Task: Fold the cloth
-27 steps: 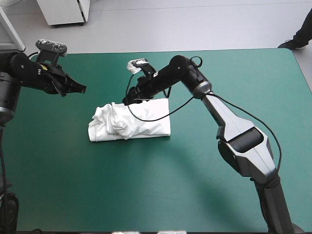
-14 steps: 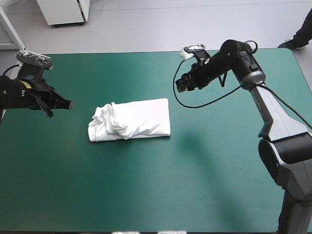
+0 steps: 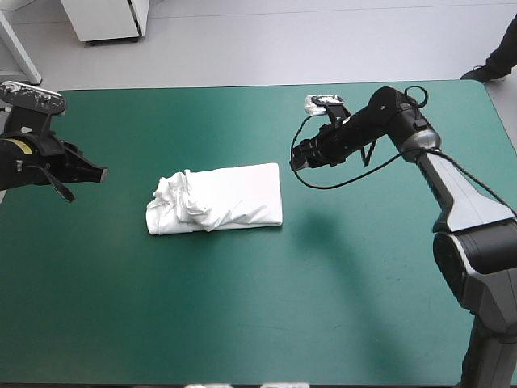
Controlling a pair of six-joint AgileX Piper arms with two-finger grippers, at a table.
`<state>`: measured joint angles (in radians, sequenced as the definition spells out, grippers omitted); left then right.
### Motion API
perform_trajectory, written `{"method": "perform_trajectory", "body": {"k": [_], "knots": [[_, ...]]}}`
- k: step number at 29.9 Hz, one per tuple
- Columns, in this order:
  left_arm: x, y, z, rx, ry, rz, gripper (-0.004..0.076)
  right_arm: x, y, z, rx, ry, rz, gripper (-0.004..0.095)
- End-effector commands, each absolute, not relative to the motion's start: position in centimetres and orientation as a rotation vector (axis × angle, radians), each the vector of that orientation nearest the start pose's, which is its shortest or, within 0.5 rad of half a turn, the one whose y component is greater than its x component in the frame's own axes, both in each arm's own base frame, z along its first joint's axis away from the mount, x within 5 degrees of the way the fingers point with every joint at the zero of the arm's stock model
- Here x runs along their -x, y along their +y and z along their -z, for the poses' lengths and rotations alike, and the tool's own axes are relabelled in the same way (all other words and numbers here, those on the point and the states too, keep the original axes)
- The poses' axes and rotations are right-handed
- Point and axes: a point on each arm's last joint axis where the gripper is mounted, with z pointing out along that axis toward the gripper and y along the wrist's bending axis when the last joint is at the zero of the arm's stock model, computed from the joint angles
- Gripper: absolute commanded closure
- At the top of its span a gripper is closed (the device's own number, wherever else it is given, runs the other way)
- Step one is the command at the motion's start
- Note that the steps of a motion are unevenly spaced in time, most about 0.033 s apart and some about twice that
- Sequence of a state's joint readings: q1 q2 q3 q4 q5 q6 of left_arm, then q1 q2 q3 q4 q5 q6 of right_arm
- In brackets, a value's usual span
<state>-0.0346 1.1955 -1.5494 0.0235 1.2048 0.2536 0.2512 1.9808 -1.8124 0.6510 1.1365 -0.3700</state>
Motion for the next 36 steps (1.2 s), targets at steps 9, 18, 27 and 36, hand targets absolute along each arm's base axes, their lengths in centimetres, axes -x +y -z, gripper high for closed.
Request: {"method": "perform_trajectory", "body": {"k": [9, 18, 27, 36], "knots": [[-21.0, -0.6, -47.9, -0.290, 2.207, -0.128, 0.0541, -41.2, 20.5, -25.9, 0.696, 2.564, -1.016, 0.0366], [-20.8, -0.6, -47.9, -0.290, 2.210, -0.125, 0.0541, -41.5, 20.6, -25.0, 0.678, 2.574, -1.034, 0.0366], [-20.8, -0.6, -47.9, -0.291, 2.212, -0.122, 0.0542, -41.6, 22.3, -23.0, 0.658, 2.597, -1.125, 0.0368], [-20.5, -0.7, -48.0, -0.288, 2.211, -0.111, 0.0542, -41.8, 22.0, -21.6, 0.757, 2.624, -0.992, 0.0920]]}}
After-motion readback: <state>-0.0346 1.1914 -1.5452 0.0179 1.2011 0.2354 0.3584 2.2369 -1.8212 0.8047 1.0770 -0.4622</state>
